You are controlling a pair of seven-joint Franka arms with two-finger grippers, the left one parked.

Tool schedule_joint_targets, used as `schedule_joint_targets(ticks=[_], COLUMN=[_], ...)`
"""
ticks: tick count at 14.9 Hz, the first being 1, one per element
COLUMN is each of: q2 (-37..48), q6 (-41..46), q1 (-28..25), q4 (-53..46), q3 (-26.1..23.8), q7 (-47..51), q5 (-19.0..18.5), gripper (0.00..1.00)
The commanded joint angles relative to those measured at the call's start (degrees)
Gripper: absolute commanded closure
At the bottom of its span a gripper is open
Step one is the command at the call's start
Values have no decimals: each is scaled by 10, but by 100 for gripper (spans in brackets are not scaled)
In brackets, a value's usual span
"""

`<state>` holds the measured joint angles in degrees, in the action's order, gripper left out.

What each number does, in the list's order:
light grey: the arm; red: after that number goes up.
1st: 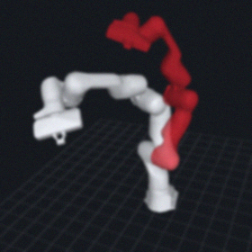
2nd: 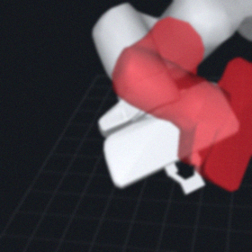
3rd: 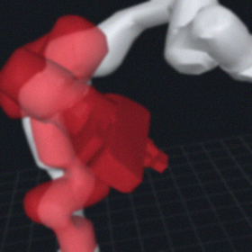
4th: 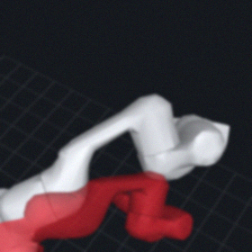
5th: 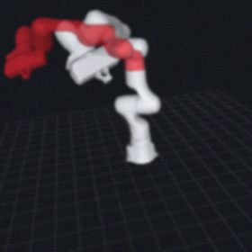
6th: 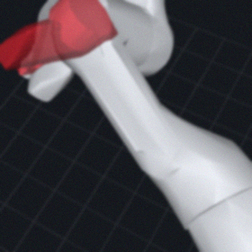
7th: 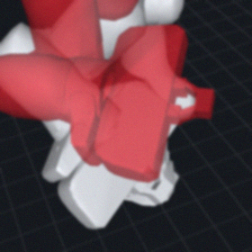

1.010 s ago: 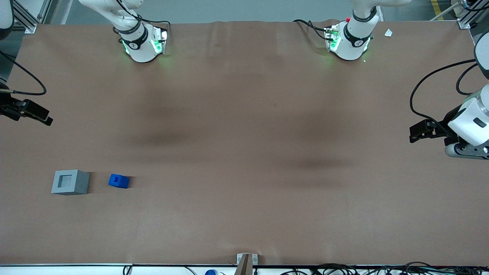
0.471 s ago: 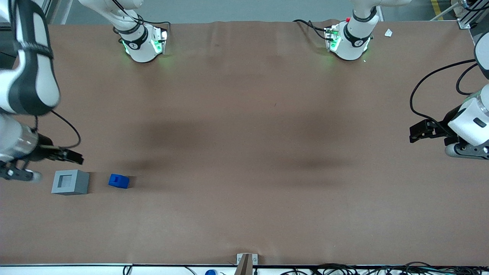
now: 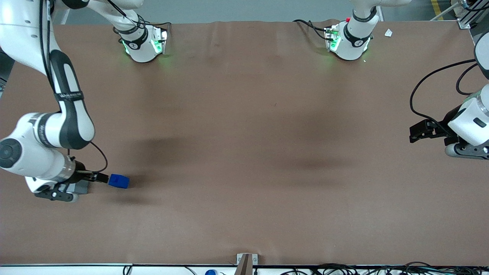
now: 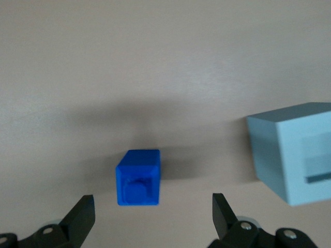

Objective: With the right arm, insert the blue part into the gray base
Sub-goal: 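Reach the right gripper down over the blue block, then close the right gripper on the blue block and lift it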

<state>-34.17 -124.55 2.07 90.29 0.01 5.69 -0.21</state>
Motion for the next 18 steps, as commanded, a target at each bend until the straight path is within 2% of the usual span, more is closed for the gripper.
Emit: schedule_joint_targets(ticks=[1,8,14,16,17,18], q2=[-17,-41,-52,-54,-54,-57], q6=[-16,-65,-65,-65,-63,-63], q1=[-16,-11,-10,-10,-9,-8], q4=[0,13,14,14,13,13], q3=[0,0,0,0,0,0], q7=[-2,-1,3,3,4,5], q5=[-4,-3,5,6,6,6], gripper=[0,0,0,10,20,39])
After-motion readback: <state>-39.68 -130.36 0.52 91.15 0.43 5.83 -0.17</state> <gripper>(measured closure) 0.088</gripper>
